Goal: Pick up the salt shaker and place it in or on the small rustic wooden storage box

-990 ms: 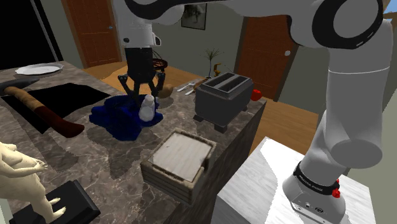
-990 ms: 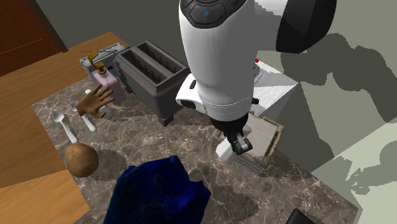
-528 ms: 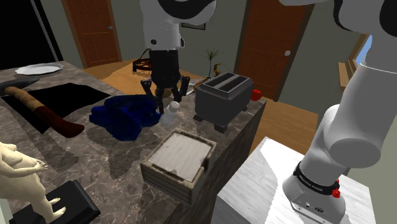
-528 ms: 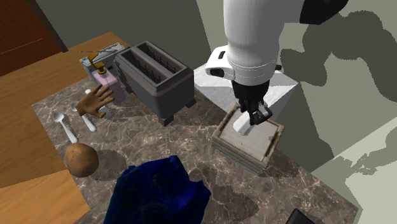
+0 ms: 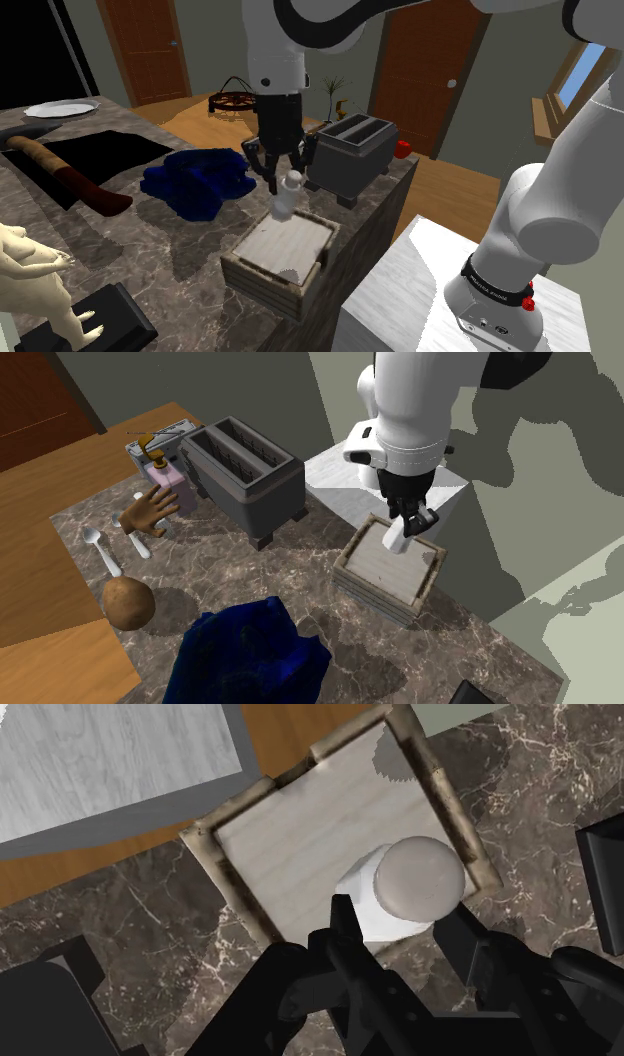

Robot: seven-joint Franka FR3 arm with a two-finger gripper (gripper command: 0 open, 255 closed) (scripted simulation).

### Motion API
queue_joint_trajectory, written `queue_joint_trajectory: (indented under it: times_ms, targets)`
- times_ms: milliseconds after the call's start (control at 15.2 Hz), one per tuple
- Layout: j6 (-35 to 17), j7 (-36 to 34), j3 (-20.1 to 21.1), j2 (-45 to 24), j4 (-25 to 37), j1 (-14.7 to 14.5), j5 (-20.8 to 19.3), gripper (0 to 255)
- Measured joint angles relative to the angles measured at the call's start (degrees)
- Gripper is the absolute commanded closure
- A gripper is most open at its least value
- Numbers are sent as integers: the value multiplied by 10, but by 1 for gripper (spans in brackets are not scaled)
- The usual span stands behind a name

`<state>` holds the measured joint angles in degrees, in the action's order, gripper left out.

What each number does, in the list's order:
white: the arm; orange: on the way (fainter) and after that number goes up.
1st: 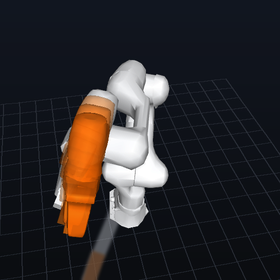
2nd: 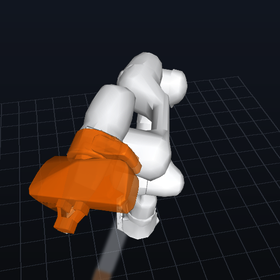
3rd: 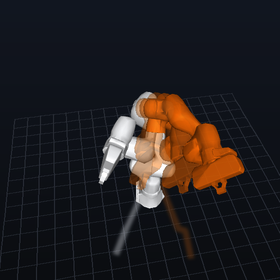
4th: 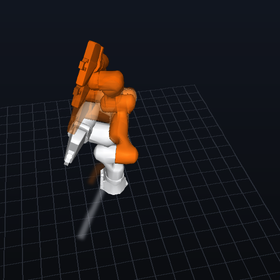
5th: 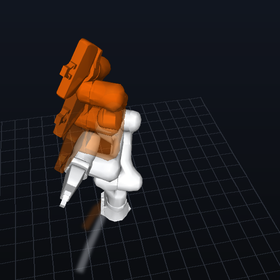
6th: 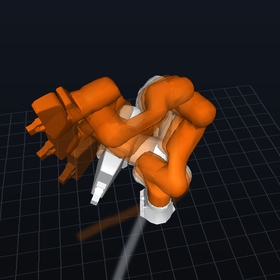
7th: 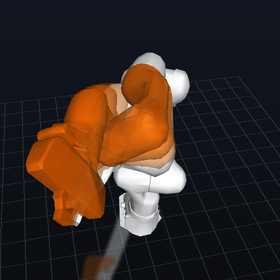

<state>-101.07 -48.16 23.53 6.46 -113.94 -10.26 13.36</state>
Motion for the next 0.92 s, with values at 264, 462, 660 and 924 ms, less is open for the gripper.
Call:
queue_joint_trajectory:
  times_ms: [264,462,660,924]
  targets:
    - [-29,4,2,-4,-26,-1,0,255]
    - [-54,6,4,-10,-45,-2,0,255]
    - [-77,7,6,-17,-61,-3,-1,255]
    - [-90,9,6,-21,-70,-3,-1,255]
